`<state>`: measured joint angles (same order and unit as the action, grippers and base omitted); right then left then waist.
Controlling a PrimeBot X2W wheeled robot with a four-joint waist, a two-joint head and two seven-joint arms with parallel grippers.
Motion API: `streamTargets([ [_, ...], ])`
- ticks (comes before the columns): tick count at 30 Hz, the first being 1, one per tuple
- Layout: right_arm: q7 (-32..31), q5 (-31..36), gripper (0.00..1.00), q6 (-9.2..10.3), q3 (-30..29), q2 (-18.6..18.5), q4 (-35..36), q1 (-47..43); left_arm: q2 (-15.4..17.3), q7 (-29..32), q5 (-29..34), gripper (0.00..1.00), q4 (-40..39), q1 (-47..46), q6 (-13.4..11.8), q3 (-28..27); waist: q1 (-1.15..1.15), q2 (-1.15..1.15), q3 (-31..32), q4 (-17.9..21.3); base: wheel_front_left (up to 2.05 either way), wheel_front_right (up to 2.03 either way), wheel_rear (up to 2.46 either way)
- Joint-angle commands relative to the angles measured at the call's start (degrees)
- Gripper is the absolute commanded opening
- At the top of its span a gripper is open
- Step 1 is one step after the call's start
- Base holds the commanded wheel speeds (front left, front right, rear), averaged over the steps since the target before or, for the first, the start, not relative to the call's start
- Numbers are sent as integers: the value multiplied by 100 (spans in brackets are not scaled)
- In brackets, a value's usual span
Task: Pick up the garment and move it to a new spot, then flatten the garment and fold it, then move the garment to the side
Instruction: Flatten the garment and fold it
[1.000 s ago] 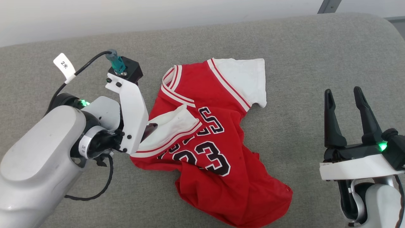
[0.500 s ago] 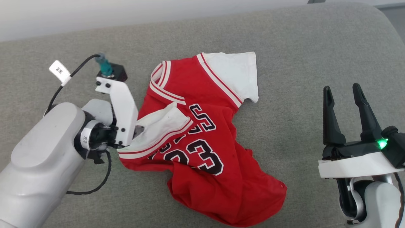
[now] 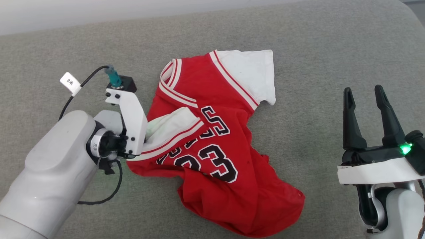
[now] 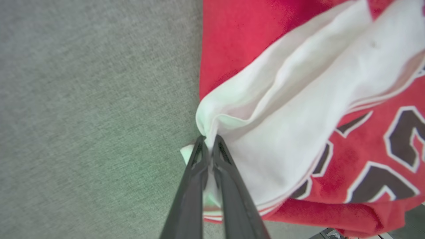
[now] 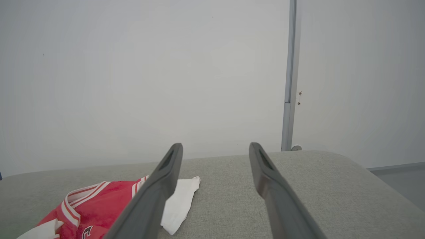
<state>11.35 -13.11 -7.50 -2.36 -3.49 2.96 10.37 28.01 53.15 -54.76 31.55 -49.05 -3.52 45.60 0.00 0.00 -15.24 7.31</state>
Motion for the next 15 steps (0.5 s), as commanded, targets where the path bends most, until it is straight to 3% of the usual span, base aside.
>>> streamTargets([
  [1, 5, -16, 100, 2, -31, 3, 10, 70, -10, -90, -36, 0, 29, -75, 21, -35, 0, 0, -10, -39, 0, 0, 0],
  [9, -18, 30, 100, 2, -127, 12, 38, -18, 246, -734, 30, 0, -284, -116, -109, -405, 0, 0, 45, -245, 0, 0, 0],
  [15, -71, 48, 100, 2, -180, 30, 82, -89, 738, -1217, -124, 0, -913, 372, -508, -850, 0, 0, 94, -418, 0, 0, 0],
])
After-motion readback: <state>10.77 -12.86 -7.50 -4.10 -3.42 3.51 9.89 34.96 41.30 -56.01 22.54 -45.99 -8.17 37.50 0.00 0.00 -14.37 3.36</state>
